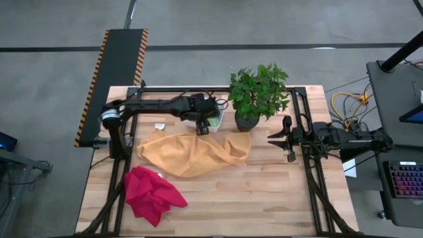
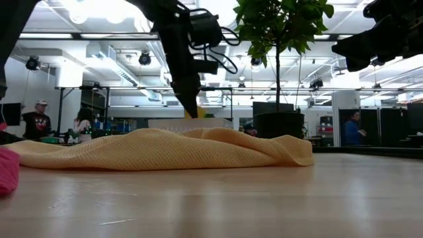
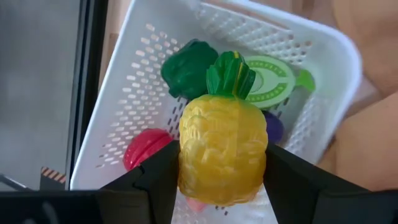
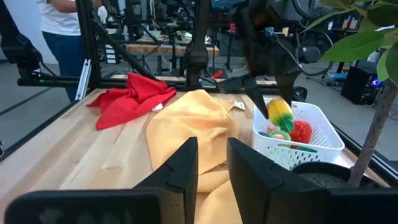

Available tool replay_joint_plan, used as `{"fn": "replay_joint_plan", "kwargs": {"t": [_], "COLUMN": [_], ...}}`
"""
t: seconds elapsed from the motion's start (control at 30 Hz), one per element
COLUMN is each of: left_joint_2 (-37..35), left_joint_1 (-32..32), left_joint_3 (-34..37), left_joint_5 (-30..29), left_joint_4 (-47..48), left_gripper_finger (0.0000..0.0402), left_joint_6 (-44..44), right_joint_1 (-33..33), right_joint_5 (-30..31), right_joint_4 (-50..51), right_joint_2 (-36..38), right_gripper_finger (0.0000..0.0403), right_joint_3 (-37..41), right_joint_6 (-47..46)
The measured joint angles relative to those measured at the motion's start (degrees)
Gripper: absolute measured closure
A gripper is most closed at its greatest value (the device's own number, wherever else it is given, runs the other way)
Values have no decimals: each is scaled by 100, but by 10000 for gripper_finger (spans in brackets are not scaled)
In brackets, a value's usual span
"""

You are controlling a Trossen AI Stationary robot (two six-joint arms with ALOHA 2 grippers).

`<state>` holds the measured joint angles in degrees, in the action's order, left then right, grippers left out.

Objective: Pick and placing Produce into tupperware
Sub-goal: Put the yellow pineapple into the white bin, then return to Home Position

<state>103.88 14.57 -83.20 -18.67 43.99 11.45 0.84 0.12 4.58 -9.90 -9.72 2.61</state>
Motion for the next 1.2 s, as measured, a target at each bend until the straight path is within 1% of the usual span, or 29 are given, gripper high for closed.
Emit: {"fn": "replay_joint_plan", "kwargs": {"t": [0.2, 0.33, 0.43, 0.63, 0.73, 0.87, 1.0, 1.1, 1.2], "left_joint_2": [148, 150, 150, 144, 58, -215, -715, -1223, -1731], "left_joint_1": [125, 129, 129, 129, 96, -8, -149, -337, -638], "left_joint_3": [0, -13, -13, -22, -22, -22, -22, -12, 84], "left_joint_5": [0, 0, 2, 149, 221, 248, 355, 707, 1167], "left_joint_4": [-12, -10, 4, 33, 81, 46, -119, -332, -875], "left_gripper_finger": [216, 206, 192, 148, 141, 140, 140, 140, 140], "left_joint_6": [0, -152, -193, -468, -462, -372, -377, -555, -667], "right_joint_1": [0, 0, 0, 0, 0, 0, 0, 0, 0], "right_joint_5": [-1, -1, -1, -2, -2, -2, -2, 0, -2], "right_joint_4": [16, 15, 15, 13, 13, 13, 13, 20, 46], "right_joint_2": [-1, 1, 1, 1, 1, 1, 1, 1, -1], "right_gripper_finger": [334, 333, 329, 323, 327, 334, 333, 329, 325], "right_joint_3": [0, 0, 0, 0, 0, 0, 0, 0, 0], "right_joint_6": [2, 6, 24, 3, 2, 2, 0, 0, -1]}}
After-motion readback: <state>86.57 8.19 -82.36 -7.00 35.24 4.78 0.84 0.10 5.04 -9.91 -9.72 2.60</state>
